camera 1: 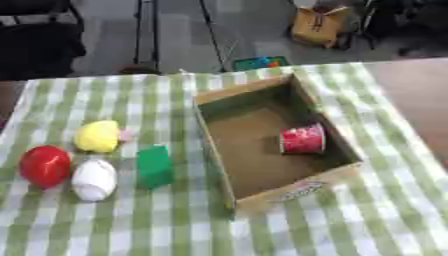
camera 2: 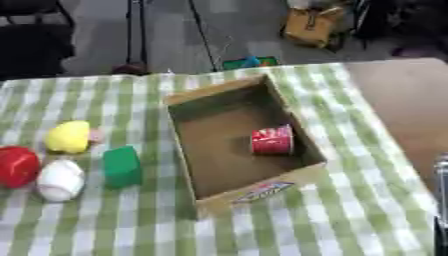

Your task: Pick up objects on the table and place them in the box.

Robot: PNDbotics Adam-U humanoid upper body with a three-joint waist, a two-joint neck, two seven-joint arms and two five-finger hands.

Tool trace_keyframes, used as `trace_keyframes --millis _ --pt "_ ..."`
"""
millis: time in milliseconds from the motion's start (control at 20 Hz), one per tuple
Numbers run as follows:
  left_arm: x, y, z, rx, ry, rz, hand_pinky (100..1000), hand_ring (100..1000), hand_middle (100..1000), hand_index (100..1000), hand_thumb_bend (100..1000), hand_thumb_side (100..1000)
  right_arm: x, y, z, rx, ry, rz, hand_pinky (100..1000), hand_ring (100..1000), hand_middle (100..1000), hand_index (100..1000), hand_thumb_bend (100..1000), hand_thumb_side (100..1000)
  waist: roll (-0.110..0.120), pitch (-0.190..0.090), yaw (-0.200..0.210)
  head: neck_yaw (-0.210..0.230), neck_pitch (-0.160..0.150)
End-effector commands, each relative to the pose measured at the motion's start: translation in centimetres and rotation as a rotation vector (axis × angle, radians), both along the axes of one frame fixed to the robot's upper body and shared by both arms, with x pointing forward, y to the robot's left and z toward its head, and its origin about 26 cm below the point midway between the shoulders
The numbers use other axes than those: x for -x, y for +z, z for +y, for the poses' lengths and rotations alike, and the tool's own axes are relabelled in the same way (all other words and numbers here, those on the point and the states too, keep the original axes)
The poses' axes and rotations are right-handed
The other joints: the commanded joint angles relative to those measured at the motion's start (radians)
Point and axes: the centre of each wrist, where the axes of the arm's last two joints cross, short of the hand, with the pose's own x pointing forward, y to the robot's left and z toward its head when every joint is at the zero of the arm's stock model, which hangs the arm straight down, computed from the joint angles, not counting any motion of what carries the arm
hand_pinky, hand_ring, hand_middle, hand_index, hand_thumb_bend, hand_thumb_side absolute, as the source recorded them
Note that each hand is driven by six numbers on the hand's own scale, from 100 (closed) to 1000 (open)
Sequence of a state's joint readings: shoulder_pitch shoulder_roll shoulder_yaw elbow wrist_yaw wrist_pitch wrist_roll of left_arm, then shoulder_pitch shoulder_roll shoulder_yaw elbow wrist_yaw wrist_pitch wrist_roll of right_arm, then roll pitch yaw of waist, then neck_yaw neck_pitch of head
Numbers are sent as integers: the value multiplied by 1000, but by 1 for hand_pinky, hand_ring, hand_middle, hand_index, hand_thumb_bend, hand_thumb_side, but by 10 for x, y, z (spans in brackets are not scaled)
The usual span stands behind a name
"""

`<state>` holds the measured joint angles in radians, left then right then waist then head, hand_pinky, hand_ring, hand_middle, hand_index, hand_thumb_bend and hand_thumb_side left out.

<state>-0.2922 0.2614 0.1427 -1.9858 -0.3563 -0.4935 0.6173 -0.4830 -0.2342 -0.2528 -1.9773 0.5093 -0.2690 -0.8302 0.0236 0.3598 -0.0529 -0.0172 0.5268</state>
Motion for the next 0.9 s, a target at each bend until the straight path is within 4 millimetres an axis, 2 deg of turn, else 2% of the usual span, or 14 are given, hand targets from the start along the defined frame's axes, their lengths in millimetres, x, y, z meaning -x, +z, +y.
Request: trace_keyframes --millis 50,550,700,900 --pt "2 6 1 -2 0 -39 676 730 767 863 337 1000 5 9 -3 16 -8 -37 490 569 542 686 100 760 0 -18 0 -1 -10" --pt "2 6 2 -6 6 -37 677 731 768 866 335 1000 5 9 -3 17 -7 -38 490 569 542 686 100 760 -1 -17 0 0 -7" --pt "3 12 12 -53 58 -48 704 750 782 910 352 1000 6 9 -4 19 -8 -37 491 569 542 686 100 758 1 -18 3 6 0" --pt "6 21 24 -166 160 -20 728 784 818 951 328 1000 5 9 -3 23 -6 -35 492 569 542 686 100 757 6 -23 6 69 -1"
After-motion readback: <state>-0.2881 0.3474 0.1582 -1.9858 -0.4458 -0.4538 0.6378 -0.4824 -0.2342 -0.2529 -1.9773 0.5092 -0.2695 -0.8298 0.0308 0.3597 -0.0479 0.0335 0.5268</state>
